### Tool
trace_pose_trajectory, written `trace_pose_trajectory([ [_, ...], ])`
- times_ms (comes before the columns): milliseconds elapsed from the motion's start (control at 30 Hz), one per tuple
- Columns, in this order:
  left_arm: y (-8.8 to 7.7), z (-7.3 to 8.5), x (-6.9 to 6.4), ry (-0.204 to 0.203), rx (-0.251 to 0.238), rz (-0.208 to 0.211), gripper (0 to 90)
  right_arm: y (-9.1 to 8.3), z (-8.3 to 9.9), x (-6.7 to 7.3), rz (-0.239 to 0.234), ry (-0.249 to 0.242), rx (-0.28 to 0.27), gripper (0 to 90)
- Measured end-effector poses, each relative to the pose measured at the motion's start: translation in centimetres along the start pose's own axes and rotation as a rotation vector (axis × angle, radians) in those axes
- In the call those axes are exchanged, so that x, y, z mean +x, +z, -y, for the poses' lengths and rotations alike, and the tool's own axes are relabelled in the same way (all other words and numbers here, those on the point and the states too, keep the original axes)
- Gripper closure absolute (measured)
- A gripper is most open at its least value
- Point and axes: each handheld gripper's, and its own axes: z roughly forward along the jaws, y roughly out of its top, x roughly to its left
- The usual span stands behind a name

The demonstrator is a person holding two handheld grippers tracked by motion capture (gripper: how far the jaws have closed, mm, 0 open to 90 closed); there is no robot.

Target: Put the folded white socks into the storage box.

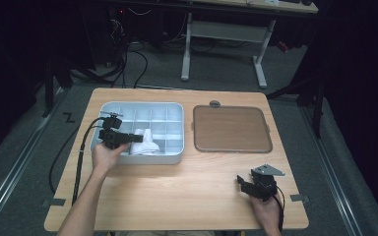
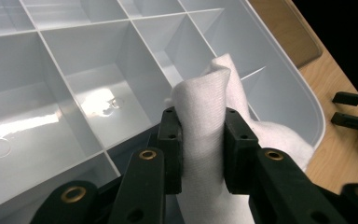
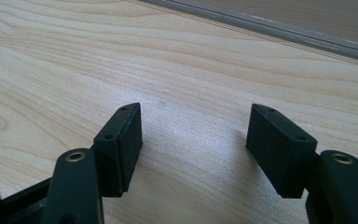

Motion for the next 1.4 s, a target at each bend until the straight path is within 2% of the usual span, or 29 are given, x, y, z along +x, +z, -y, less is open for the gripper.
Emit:
trace_pose_trajectory([
  [400, 0.3, 0.4, 0.5, 0.041, 0.021, -0.032, 73.4, 0.0, 0.0, 0.0, 0.0, 0.001, 0.0, 36.5],
  [500, 0.4, 0.5, 0.6, 0.063, 0.035, -0.048, 73.5, 0.0, 0.0, 0.0, 0.0, -0.001, 0.0, 36.5],
  [700, 0.5, 0.6, 0.9, 0.075, 0.044, -0.062, 73.8, 0.0, 0.0, 0.0, 0.0, 0.0, 0.0, 36.5],
  [833, 0.6, 0.8, 1.0, 0.1, 0.052, -0.077, 73.9, 0.0, 0.0, 0.0, 0.0, 0.002, 0.0, 36.5],
  [1100, 0.7, 1.0, 1.0, 0.114, 0.046, -0.082, 73.9, 0.0, 0.0, 0.0, 0.0, -0.002, 0.0, 36.5],
  [1200, 0.9, 1.4, 1.0, 0.148, 0.055, -0.106, 73.9, 0.0, 0.0, 0.0, 0.0, 0.0, 0.0, 36.5],
  [1233, 0.9, 1.4, 1.0, 0.148, 0.055, -0.106, 74.1, 0.0, 0.0, 0.0, 0.0, 0.0, 0.0, 36.5],
  [1267, 1.5, 2.1, 1.0, 0.191, 0.074, -0.127, 74.2, 0.0, 0.0, 0.0, 0.001, -0.002, 0.0, 36.5],
  [1300, 1.5, 2.1, 1.0, 0.191, 0.074, -0.127, 74.1, 0.0, 0.0, 0.0, 0.001, -0.002, 0.0, 36.5],
  [1333, 1.9, 2.5, 0.8, 0.234, 0.082, -0.153, 74.1, 0.0, 0.0, 0.0, 0.0, 0.0, 0.0, 36.4],
  [1400, 1.9, 2.4, 0.8, 0.221, 0.078, -0.149, 74.1, 0.0, 0.0, 0.0, 0.0, -0.001, 0.0, 36.5],
])
